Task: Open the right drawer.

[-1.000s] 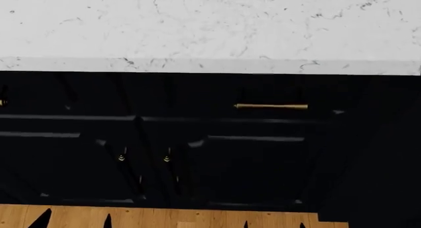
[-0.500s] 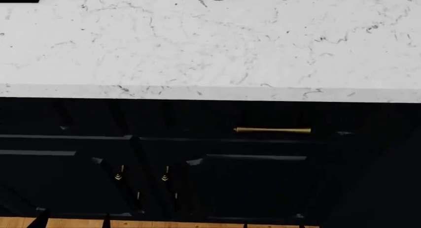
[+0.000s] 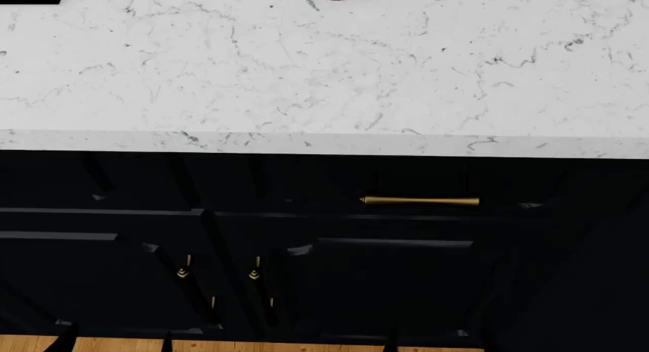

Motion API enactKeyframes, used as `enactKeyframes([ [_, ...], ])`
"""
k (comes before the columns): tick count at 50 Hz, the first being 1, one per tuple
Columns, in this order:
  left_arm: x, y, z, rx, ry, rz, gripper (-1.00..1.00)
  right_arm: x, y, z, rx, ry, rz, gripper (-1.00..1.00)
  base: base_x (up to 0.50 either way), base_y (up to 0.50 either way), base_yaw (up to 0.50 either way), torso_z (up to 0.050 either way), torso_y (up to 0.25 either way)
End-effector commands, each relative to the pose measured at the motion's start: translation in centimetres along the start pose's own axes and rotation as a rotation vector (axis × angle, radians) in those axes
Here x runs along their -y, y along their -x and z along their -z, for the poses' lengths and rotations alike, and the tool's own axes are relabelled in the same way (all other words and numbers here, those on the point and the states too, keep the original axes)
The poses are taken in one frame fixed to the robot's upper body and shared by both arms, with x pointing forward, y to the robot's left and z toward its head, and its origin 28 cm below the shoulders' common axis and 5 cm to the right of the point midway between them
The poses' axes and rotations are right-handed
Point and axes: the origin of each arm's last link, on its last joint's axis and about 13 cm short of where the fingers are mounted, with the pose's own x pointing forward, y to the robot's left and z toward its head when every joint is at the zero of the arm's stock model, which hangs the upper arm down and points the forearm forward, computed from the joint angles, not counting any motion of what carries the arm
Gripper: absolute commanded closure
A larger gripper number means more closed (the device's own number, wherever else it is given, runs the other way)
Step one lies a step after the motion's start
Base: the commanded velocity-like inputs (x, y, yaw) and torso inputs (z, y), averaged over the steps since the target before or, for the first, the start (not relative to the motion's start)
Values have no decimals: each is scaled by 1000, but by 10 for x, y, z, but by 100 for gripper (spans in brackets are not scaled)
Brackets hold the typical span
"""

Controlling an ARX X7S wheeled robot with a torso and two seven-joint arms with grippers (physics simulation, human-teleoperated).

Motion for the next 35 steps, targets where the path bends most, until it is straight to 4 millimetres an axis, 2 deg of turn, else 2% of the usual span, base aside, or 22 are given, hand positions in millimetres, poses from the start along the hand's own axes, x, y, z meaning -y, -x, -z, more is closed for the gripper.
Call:
enactKeyframes([
  [1,0,0,1,0,-6,-2,-100,9,-16,-16,35,143,27,-100,0,0,0,0,0],
  [4,-1,-1,2,-1,-4,-2,-100,10,-18,-19,50,210,21,-100,0,0,0,0,0],
  [8,-1,-1,3,-3,-2,-4,-100,12,-22,-20,31,206,43,-100,0,0,0,0,0],
  [12,-1,0,2,-3,1,-5,-100,14,-26,-19,44,388,74,-100,0,0,0,0,0],
  [16,-1,-1,2,-4,3,-4,-100,15,-27,-24,43,384,72,-100,0,0,0,0,0],
  [18,-1,0,2,-5,12,-5,-100,16,-28,-23,49,424,82,-100,0,0,0,0,0],
  [19,-1,0,2,-5,13,-6,-100,16,-27,-24,55,497,86,-100,0,0,0,0,0],
  [26,-1,-1,3,-11,15,-4,-100,15,-31,-23,59,536,61,-100,0,0,0,0,0],
  [27,-1,-1,3,-12,16,-4,-100,16,-32,-20,74,612,70,-100,0,0,0,0,0],
  [28,-1,-1,3,-14,20,-3,-100,16,-32,-21,75,615,62,-100,0,0,0,0,0],
  [30,-2,-1,2,-18,84,-7,-100,16,-34,-18,88,731,53,-100,0,0,0,0,0],
  [35,-3,-1,3,-29,147,-14,-100,15,-36,-13,59,752,22,-100,0,0,0,0,0],
])
